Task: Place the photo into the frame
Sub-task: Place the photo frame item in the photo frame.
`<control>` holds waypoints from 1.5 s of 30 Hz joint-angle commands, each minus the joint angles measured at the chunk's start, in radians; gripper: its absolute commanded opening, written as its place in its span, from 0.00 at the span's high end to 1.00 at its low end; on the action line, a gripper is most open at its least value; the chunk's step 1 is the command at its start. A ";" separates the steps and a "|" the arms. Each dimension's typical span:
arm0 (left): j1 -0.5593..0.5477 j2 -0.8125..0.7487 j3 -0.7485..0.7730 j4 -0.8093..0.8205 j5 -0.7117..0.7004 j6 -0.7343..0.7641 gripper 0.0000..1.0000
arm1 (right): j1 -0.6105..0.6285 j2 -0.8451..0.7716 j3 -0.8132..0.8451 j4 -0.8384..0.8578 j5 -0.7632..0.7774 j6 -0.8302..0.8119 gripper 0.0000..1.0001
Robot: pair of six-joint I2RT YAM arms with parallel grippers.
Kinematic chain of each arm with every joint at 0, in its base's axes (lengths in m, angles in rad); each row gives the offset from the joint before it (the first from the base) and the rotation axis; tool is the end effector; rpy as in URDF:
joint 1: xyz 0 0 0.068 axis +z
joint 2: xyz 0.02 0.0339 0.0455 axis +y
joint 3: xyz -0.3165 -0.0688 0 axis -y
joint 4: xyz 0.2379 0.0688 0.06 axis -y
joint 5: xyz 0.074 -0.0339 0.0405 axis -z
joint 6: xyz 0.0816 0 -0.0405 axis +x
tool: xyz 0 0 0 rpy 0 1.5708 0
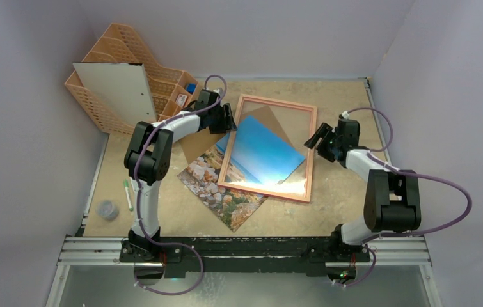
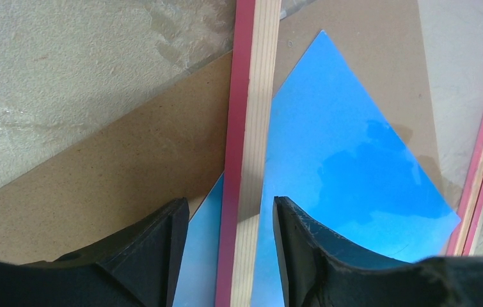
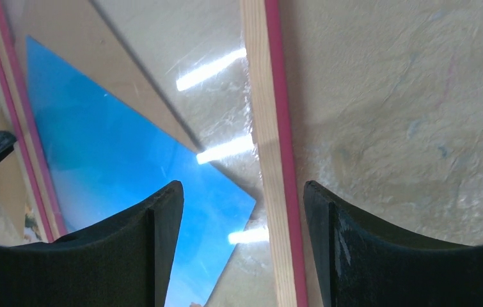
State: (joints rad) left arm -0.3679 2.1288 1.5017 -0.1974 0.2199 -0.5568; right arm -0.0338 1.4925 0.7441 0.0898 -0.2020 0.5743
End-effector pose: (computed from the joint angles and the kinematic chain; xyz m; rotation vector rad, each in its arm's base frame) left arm 0.4786 -0.2035 0.1782 -0.1273 2.4823 -0.6790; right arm 0.3325 0.0051 0.2169 0.5698 2.1915 0.5171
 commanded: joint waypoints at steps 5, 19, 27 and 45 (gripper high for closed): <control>0.000 0.006 0.028 -0.001 0.049 0.012 0.46 | 0.000 0.096 0.085 0.027 0.094 -0.037 0.33; -0.002 0.024 -0.013 0.099 0.265 -0.042 0.48 | 0.000 0.171 0.072 0.063 -0.061 -0.048 0.34; -0.045 -0.013 -0.031 0.144 0.353 -0.038 0.48 | -0.002 0.130 0.087 0.091 -0.050 -0.008 0.38; -0.170 0.017 0.012 0.084 0.109 -0.061 0.44 | -0.037 0.032 0.020 0.116 0.273 0.108 0.36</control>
State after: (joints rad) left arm -0.5049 2.1490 1.4689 -0.0772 0.3809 -0.6270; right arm -0.0868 1.5654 0.7712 0.1677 0.0574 0.6266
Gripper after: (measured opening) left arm 0.542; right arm 0.631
